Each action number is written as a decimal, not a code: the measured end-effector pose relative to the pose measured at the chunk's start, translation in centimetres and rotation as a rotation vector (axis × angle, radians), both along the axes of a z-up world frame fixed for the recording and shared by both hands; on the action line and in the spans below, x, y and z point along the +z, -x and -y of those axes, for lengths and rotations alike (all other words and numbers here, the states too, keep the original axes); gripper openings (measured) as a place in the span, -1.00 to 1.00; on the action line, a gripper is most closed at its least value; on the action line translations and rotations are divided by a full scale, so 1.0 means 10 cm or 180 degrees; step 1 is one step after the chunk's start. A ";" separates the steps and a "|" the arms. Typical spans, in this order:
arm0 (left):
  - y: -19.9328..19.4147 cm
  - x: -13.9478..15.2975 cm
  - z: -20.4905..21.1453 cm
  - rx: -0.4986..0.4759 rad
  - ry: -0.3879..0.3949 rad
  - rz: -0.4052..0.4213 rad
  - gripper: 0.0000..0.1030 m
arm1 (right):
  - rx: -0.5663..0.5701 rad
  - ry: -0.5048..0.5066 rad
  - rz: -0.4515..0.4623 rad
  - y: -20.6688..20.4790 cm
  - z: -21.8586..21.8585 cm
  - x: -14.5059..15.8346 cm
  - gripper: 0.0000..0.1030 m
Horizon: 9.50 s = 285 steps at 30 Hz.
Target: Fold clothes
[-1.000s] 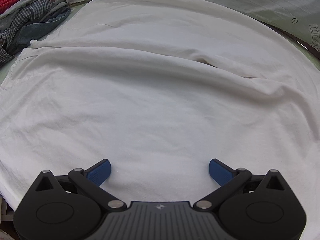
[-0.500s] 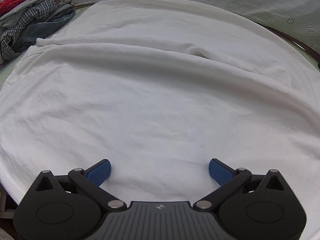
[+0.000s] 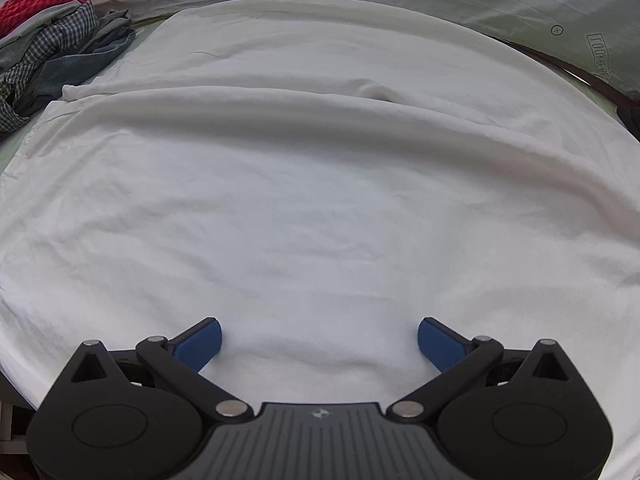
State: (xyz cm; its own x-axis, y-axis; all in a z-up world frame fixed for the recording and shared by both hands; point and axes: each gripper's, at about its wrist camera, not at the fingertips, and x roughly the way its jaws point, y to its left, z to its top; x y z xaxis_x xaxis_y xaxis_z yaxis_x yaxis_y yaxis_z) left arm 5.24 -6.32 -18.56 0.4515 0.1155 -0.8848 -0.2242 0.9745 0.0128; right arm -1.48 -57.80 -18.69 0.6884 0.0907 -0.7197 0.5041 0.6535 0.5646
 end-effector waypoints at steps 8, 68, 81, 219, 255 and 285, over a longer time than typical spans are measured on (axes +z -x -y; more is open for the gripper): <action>0.02 -0.02 -0.03 -0.0191 0.0002 0.0018 1.00 | 0.0007 -0.0495 0.0066 0.23 -0.22 -0.12 0.63; 0.80 0.32 -4.27 0.1574 0.0356 0.0449 -0.43 | -0.1258 -0.0345 0.0256 0.33 -2.62 -0.13 1.00; 0.74 0.33 -4.29 0.2139 0.0556 0.0529 -0.83 | -0.1600 -0.0288 0.0072 0.26 -1.88 -0.11 -0.26; -0.46 0.57 -3.24 0.0816 0.0111 0.0485 0.13 | 0.1311 0.2149 -0.0494 -0.94 -3.50 0.13 0.59; -0.25 0.18 -2.96 0.0804 0.0029 -0.0003 0.69 | 0.1388 0.2372 -0.0380 -0.94 -3.30 0.24 0.76; -0.07 0.10 -3.08 0.1094 0.0017 0.0010 1.00 | 0.1074 0.1799 -0.0036 -0.91 -2.96 0.40 -0.98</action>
